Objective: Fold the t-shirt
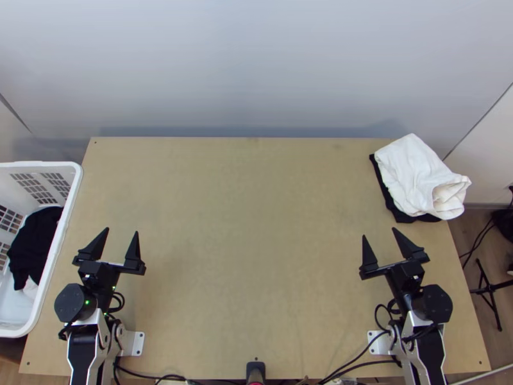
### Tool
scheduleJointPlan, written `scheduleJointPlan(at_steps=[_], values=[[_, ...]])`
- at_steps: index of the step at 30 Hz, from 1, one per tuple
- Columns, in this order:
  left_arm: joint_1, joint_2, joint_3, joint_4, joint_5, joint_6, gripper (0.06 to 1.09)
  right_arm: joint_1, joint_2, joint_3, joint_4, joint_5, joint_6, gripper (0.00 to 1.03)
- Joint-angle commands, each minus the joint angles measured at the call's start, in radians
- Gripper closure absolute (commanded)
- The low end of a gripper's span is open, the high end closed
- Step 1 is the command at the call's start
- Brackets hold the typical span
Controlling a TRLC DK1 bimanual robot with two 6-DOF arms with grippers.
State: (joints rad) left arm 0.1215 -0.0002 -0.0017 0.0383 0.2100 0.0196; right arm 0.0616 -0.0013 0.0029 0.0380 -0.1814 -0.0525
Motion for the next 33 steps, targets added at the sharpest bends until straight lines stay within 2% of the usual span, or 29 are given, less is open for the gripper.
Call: scheduleJointPlan(at_steps=[1, 3, 6, 7, 8, 13, 15, 16, 18, 19, 24, 27, 30, 33], values=[[0.0, 0.0, 0.0, 0.0, 0.0, 0.0, 0.1, 0.0, 0.001, 0.0, 0.0, 0.0, 0.0, 0.04], [-0.003, 0.0, 0.0, 0.002, 0.0, -0.032, 0.1, 0.004, 0.0, 0.0, 0.0, 0.0, 0.034, 0.04], [-0.029, 0.0, 0.0, 0.003, 0.0, -0.336, 0.1, 0.04, 0.0, 0.0, 0.0, 0.0, 0.209, 0.04], [-0.036, 0.0, 0.0, 0.002, 0.0, -0.409, 0.1, 0.052, 0.0, 0.0, 0.0, 0.0, 0.232, 0.04], [-0.036, 0.0, 0.0, 0.0, 0.0, -0.417, 0.1, 0.066, 0.0, 0.0, 0.0, 0.0, 0.256, 0.04], [-0.034, 0.0, 0.0, 0.009, -0.02, -0.388, 0.1, 0.084, -0.002, 0.0, 0.003, 0.002, 0.26, 0.04], [-0.034, -0.001, -0.001, 0.021, -0.086, -0.414, 0.1, 0.058, -0.002, 0.0, 0.005, 0.025, 0.233, 0.04], [-0.034, -0.003, -0.001, 0.028, -0.115, -0.392, 0.1, 0.032, -0.002, 0.0, 0.0, 0.042, 0.221, 0.04], [-0.045, -0.003, -0.001, 0.044, -0.176, -0.214, 0.1, -0.014, -0.002, 0.0, -0.001, 0.046, 0.22, 0.04], [-0.042, -0.001, -0.001, 0.029, -0.178, -0.179, 0.1, -0.026, -0.002, 0.0, -0.001, 0.046, 0.221, 0.04], [0.073, -0.001, 0.008, -0.006, -0.196, -0.193, 0.11, -0.036, 0.0, 0.0, 0.007, 0.074, 0.192, 0.04], [0.046, 0.011, 0.028, 0.0, -0.196, -0.156, 0.14, -0.029, 0.021, 0.003, 0.053, 0.097, 0.158, 0.04], [0.026, 0.049, 0.104, -0.052, -0.196, -0.138, 0.13, -0.029, 0.064, 0.04, 0.117, 0.099, 0.158, 0.04], [0.024, 0.151, 0.216, -0.11, -0.193, -0.129, 0.11, -0.029, 0.156, 0.129, 0.122, 0.111, 0.158, 0.04]])
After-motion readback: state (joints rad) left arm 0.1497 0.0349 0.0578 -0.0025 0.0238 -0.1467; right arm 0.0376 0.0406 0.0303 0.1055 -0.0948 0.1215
